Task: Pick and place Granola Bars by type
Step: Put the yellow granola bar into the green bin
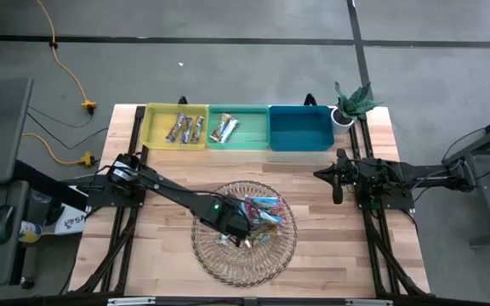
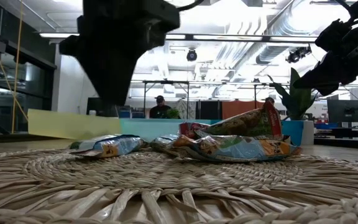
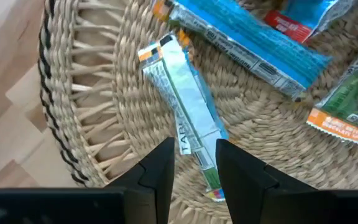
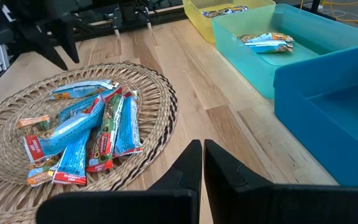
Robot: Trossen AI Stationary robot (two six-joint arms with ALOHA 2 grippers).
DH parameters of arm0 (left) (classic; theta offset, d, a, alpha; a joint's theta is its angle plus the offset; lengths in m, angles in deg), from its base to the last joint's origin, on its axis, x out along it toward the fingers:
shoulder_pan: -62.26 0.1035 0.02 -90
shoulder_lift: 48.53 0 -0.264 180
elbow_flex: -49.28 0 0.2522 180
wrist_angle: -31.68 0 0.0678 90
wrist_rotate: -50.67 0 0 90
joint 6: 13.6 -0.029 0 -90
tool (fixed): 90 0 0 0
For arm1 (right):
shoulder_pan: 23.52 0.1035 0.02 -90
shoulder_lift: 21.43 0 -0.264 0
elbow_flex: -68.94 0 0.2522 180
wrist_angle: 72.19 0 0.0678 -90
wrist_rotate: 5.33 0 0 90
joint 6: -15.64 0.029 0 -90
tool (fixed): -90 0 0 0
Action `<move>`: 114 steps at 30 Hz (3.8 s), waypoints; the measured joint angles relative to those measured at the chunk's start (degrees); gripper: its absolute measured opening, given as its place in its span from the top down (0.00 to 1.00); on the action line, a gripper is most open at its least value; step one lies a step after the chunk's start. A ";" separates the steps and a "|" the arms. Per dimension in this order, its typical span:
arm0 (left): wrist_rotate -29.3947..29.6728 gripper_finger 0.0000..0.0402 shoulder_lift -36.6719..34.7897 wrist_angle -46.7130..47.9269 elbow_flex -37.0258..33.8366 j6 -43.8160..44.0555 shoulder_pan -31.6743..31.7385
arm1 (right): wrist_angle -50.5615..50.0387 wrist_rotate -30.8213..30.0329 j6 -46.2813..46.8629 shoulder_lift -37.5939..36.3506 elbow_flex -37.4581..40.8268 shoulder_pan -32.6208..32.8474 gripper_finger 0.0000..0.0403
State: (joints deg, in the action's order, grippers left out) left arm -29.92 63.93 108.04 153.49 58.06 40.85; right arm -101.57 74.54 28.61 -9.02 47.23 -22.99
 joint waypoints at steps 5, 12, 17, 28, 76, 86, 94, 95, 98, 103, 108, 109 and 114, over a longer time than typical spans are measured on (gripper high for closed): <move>-2.39 0.67 -0.01 -3.85 -3.00 0.74 0.00 | 0.01 0.00 0.00 0.00 0.00 0.00 1.00; -2.57 0.48 -0.03 -8.09 -3.28 2.10 0.02 | 0.00 0.01 0.00 0.00 0.01 0.00 1.00; -1.31 0.36 0.22 -7.35 -3.30 4.67 0.04 | 0.00 0.01 0.00 0.00 0.01 0.00 1.00; -2.16 0.32 3.78 -7.35 -3.29 11.87 0.40 | 0.08 0.02 0.00 0.03 0.02 0.02 1.00; -8.88 0.73 5.58 -11.06 -4.85 10.47 0.82 | 0.00 -0.42 0.00 2.27 0.07 0.00 1.00; -8.96 0.73 5.51 -10.55 -4.84 8.32 0.76 | 0.00 -0.42 0.00 2.27 0.04 0.00 1.00; -6.06 0.73 3.57 -7.81 -3.79 7.57 0.74 | -0.02 -0.42 0.00 2.15 0.00 0.01 1.00; -5.98 0.73 3.31 -7.71 -3.78 7.50 0.74 | 0.05 -0.42 0.00 2.17 0.00 0.00 1.00; -5.07 0.73 2.68 -6.70 -3.78 7.27 0.74 | 0.18 -0.42 0.00 2.34 -0.03 0.00 1.00; -2.37 0.73 0.56 -5.13 -3.36 5.99 0.74 | 0.23 -0.40 0.00 2.61 -0.04 0.00 1.00; 2.36 0.73 -3.27 -5.00 -3.31 2.61 0.74 | 0.43 -0.45 0.00 3.37 -0.04 0.00 1.00; 3.56 0.73 -4.08 -5.14 -3.32 1.69 0.74 | 0.10 -0.44 0.00 3.30 -0.04 0.00 1.00; 9.32 0.73 -8.64 -6.45 -3.29 -2.71 0.89 | -0.05 -0.51 0.00 3.39 -0.02 0.02 1.00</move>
State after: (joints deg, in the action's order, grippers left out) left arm -20.60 55.29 101.59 150.20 55.35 41.74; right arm -101.62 74.02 28.61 -5.63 47.21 -22.97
